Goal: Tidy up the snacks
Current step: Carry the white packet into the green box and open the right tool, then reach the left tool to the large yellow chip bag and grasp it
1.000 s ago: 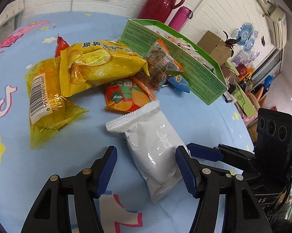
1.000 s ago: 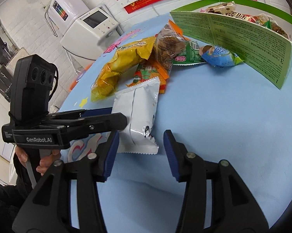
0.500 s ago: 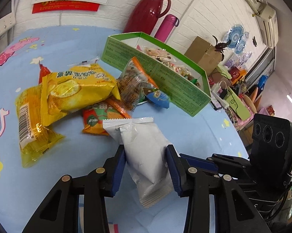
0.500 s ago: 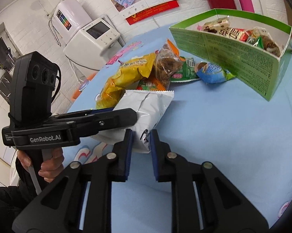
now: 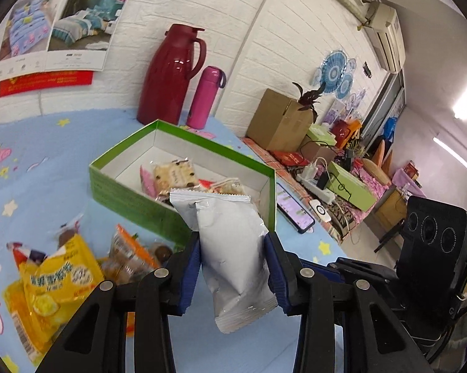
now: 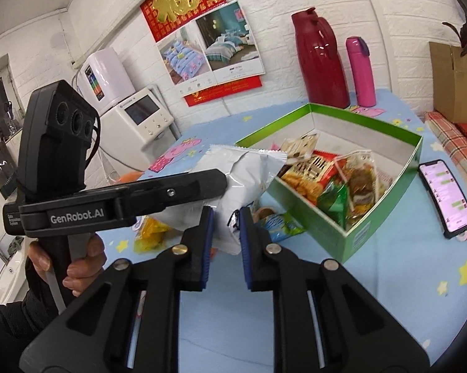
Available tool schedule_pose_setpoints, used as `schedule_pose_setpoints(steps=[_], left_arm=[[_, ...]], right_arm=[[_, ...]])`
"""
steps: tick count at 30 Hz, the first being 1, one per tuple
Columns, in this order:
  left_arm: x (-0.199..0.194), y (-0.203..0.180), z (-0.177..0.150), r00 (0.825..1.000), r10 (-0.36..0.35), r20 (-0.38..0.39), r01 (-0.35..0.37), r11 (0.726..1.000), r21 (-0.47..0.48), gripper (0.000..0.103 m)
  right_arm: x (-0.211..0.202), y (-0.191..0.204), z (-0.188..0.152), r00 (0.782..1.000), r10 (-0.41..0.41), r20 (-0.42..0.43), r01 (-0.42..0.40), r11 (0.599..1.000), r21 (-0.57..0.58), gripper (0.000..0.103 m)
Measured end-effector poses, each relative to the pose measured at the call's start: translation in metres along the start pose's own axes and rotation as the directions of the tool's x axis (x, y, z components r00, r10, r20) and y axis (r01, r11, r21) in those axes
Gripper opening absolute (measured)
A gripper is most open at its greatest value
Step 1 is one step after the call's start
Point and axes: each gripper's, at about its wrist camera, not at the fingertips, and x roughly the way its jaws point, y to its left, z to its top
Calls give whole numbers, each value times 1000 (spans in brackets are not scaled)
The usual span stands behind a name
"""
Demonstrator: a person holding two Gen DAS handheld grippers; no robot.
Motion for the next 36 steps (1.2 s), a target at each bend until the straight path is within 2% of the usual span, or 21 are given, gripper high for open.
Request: schedule_pose_setpoints(steps=[7,15,16,17,18,19,20,21,23,27,32,36], left_arm=[[49,-8,40,1000,-15,-11,15,999,41,41],[115,11,62,998,27,-58,-23,998,59,41],[122,14,62,997,43,-67,-38,997,69,43],[129,16,63,995,68,-74,-62,995,77,49],[134,20,61,990,109,-85,-102,992,77,56],[136,23,60,986,140,-92,-134,989,70,75],[134,28,57,983,165,-84,-161,986,50,87],[131,32,55,983,173,-66,-171,985,31,88],[120,39,51,985,168,-45,-168,986,0,89],[98,43,49,981,189,-37,-189,982,-11,89],[49,35,46,977,212,23,-212,977,6,89],[10,28,36,966,254,45,-255,967,23,89]], right_arm=[[11,-43,27,997,-63,37,62,998,26,19],[50,-101,41,994,-107,28,104,990,93,21],[57,-106,41,991,-129,17,127,988,91,21],[61,-110,39,987,-161,8,159,983,86,22],[65,-112,38,980,-197,-1,196,978,71,35],[67,-111,35,972,-237,-3,237,970,48,55],[66,-110,33,963,-269,8,269,963,24,63],[65,-108,31,957,-289,21,289,957,1,72],[63,-106,31,951,-308,24,308,951,-14,73],[52,-96,32,958,-284,39,284,959,10,80],[31,-60,29,965,-249,86,252,967,-25,84],[15,-32,25,971,-212,111,218,975,-38,88]])
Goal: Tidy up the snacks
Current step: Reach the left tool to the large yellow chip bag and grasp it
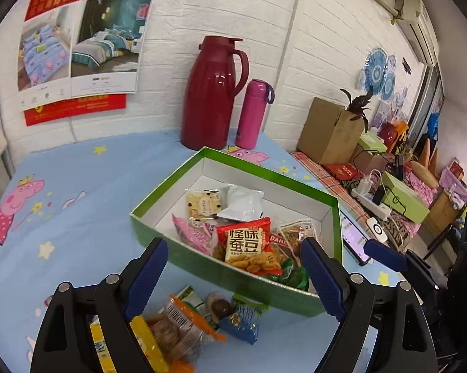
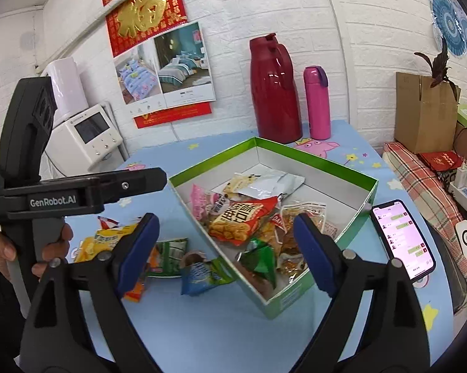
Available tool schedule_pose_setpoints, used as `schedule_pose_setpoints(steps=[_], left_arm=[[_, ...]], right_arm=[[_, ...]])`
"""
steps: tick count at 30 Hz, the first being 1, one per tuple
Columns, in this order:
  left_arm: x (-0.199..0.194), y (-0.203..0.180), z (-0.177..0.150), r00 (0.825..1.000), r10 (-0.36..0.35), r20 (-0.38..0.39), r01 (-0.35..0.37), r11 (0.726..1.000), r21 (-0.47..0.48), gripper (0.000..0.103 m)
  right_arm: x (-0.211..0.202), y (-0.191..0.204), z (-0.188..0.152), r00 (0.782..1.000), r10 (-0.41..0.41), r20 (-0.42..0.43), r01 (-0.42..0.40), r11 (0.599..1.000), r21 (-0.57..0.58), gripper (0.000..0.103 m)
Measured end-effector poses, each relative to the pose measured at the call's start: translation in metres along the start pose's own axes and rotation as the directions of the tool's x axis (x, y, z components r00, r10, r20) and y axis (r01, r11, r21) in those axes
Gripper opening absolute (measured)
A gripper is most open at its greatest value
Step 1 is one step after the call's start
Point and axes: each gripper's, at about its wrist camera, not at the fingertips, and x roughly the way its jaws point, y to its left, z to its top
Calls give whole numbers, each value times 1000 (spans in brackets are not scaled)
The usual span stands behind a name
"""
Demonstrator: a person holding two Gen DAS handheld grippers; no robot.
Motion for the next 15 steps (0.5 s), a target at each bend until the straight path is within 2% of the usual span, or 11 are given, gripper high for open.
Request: schedule_pose_setpoints(steps=[7,11,15], left_arm=[[-59,22,-28,998,59,8,-59,998,-12,89],[-86,49,-52,997,82,-1,-82,995,-61,89],[-103,81,-78,994,111,-20,-113,986,-119,89]], right_arm=[[-29,32,-12,999,37,13,-37,999,-20,89],[-32,41,-24,997,70,-13,-70,998,-5,90],[-19,52,-37,991,111,-71,-110,994,21,90]])
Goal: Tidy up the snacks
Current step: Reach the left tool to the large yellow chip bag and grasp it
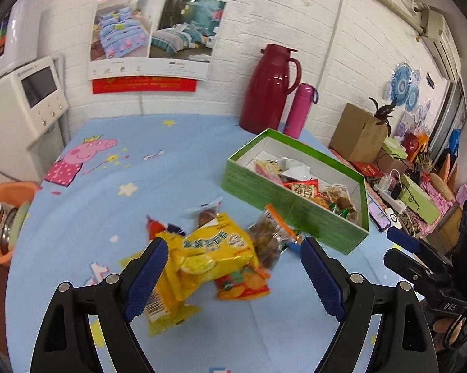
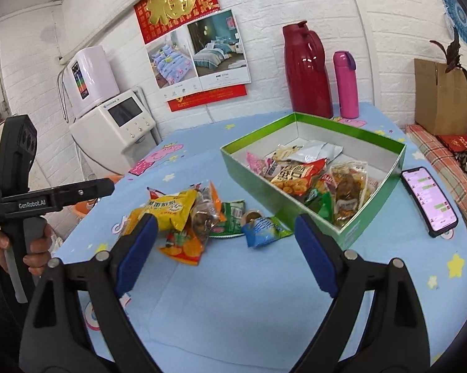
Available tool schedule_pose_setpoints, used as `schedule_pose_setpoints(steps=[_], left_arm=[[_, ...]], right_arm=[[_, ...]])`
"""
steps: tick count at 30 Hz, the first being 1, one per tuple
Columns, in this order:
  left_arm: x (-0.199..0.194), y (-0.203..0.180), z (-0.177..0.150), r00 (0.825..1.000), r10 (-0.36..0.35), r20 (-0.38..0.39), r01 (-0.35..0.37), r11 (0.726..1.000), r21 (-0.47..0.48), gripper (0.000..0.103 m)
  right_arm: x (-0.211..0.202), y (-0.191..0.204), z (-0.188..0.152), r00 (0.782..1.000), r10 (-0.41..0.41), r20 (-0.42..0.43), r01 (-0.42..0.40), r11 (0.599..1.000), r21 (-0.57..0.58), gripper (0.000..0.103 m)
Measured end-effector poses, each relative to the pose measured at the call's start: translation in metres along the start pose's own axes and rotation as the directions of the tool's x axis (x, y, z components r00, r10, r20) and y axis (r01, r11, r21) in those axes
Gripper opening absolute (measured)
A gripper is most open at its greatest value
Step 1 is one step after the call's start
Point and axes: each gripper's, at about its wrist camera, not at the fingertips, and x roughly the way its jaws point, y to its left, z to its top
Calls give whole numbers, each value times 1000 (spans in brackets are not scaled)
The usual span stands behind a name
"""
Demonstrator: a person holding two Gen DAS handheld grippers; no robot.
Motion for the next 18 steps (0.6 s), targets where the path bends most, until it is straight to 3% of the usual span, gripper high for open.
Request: schedule_pose_setpoints(steps=[8,12,16,18], left_arm=[[13,58,-23,998,-20,-57,12,990,-141,89],[24,64,-20,997,-51,-66,41,989,-144,88],[33,62,-21,983,-169,-79,155,976,-155,73],[42,57,-26,973,-210,-99,195,970,-148,69]], right_arm=[[46,22,-19,978,160,-135,-150,985,83,90],[64,33,-5,968,198,-155,-191,980,59,84],[91,42,22,943,276,-183,-270,961,57,69],[111,42,32,931,301,-207,-290,954,82,66]])
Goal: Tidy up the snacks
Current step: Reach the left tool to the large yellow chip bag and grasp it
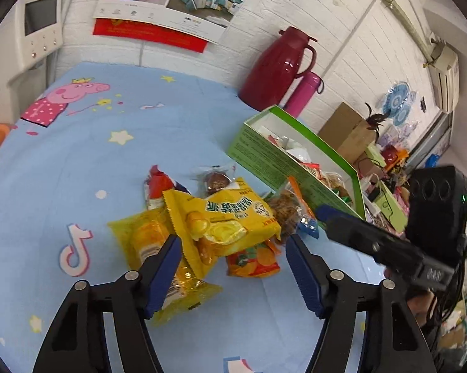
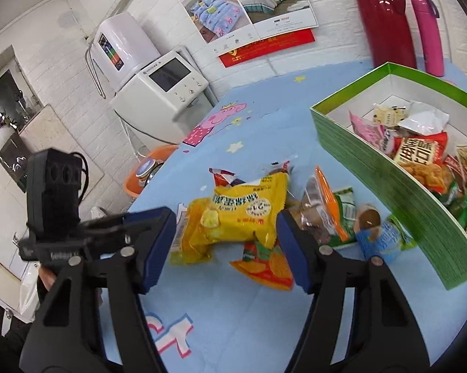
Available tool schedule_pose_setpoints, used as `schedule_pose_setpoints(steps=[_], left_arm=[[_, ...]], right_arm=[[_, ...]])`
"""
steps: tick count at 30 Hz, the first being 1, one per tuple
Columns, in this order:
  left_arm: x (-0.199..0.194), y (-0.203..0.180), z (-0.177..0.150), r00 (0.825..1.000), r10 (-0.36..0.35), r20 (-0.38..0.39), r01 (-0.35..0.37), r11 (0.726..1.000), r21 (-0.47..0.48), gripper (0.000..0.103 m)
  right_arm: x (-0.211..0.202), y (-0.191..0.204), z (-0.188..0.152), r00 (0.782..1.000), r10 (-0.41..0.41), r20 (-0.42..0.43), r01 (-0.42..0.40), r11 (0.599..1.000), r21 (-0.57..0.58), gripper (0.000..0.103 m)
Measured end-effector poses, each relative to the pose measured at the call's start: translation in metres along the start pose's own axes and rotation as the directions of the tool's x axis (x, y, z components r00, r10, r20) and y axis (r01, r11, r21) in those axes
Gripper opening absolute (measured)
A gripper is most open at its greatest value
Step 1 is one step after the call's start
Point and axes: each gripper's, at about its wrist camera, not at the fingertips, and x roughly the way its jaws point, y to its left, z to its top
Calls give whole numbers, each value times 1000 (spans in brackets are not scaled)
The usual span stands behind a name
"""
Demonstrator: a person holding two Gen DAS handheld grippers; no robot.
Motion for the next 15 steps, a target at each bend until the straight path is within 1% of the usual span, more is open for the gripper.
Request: schedule_pose_setpoints(steps=[2,4,6,9,12,15], left_arm=[[11,1,-3,1000,8,-16,-8,1000,-4,69],[22,7,-3,999,24,-28,-24,999,-22,69],[30,15,-1,999,37,-29,-39,998,-50,69],[34,22,5,999,47,-5,-47,997,-54,69],[42,24,7,999,42,-10,-42,998,-47,69],[53,20,5,998,43,-37,-45,999,-29,69]], right_arm=[[19,-10,10,999,12,-35,-11,999,41,66],[36,-20,14,997,-5,-73,11,997,72,64],[44,-24,16,996,-24,-82,30,997,64,58],[44,-24,16,995,-32,-89,38,997,61,58],[49,-22,21,991,-71,-110,76,996,42,58],[70,-18,27,974,-133,-181,138,990,15,59]])
